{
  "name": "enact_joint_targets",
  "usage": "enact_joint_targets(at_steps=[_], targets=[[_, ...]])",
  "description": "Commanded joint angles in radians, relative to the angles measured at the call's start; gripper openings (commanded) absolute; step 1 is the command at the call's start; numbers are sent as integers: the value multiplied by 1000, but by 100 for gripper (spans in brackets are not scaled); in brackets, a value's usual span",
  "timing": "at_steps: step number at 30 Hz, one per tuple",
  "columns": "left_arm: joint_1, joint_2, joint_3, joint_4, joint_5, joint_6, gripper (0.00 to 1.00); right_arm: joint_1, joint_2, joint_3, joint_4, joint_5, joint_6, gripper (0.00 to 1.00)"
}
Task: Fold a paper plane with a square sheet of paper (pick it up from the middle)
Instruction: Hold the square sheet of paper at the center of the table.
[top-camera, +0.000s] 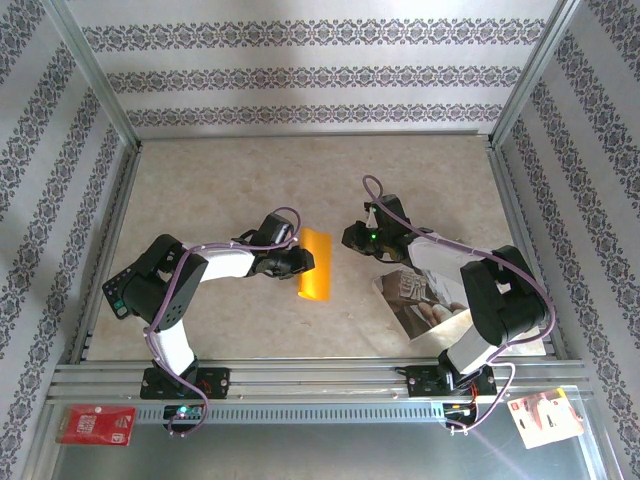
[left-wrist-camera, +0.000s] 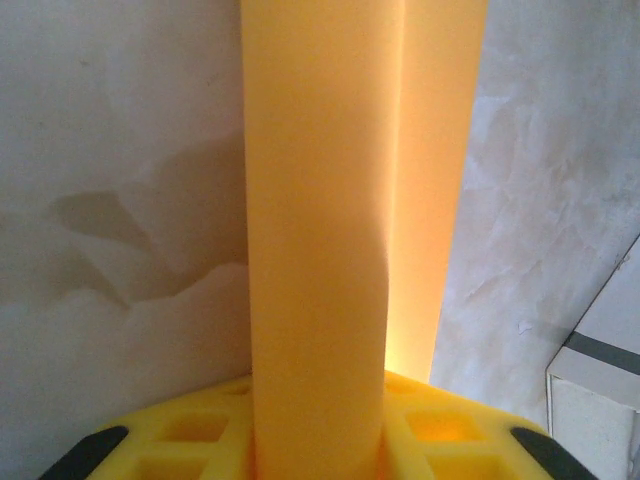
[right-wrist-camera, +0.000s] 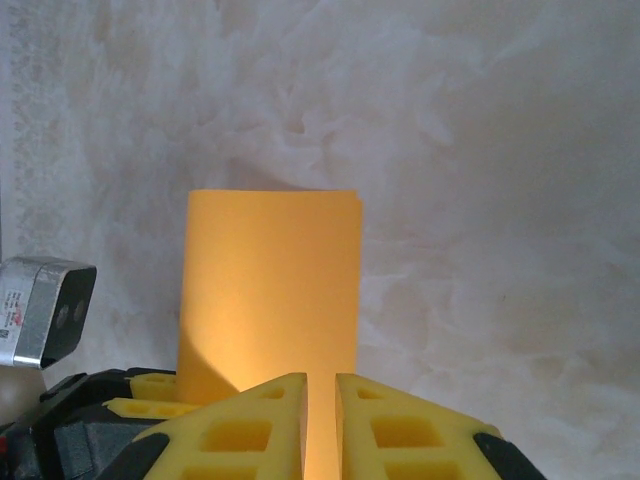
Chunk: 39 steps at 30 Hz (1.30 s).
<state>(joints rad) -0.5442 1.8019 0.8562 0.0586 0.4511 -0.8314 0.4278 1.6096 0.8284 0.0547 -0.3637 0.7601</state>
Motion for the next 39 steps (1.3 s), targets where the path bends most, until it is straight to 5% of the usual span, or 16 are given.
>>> enact_joint_targets(at_steps=[1,39], targets=[[-27,124,-51,-143,-133,10,28,5,2,-12,5,-1,-3,16],[-31,164,-31,-205,-157,45,28,126,175,57,66,-90,71,4]])
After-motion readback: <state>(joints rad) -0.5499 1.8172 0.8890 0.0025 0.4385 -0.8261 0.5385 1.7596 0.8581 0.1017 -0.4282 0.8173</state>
